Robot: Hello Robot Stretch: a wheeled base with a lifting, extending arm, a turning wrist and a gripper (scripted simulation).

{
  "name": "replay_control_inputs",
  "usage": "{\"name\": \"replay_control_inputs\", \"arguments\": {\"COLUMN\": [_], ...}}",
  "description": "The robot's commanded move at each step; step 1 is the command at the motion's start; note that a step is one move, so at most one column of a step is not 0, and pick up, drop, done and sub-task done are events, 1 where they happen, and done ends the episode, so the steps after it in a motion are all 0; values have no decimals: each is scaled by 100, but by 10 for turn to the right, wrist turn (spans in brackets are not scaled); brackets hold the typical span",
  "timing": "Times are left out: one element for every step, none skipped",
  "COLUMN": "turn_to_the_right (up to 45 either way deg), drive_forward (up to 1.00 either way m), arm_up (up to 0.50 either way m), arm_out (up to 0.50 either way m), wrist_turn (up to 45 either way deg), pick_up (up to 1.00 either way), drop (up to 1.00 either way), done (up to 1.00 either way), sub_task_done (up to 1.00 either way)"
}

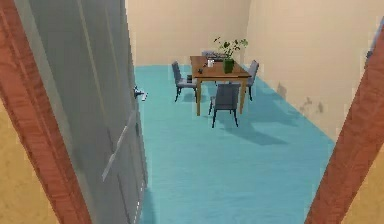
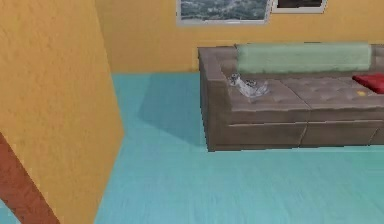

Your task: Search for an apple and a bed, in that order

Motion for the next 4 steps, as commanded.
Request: {"name": "replay_control_inputs", "arguments": {"turn_to_the_right": [0, 0, -240, 0], "drive_forward": [100, 60, 0, 100], "arm_up": [0, 0, 0, 0], "arm_out": [0, 0, 0, 0], "wrist_turn": [0, 0, 0, 0], "pick_up": [0, 0, 0, 0], "drop": [0, 0, 0, 0], "done": [0, 0, 0, 0], "sub_task_done": [0, 0, 0, 0]}}
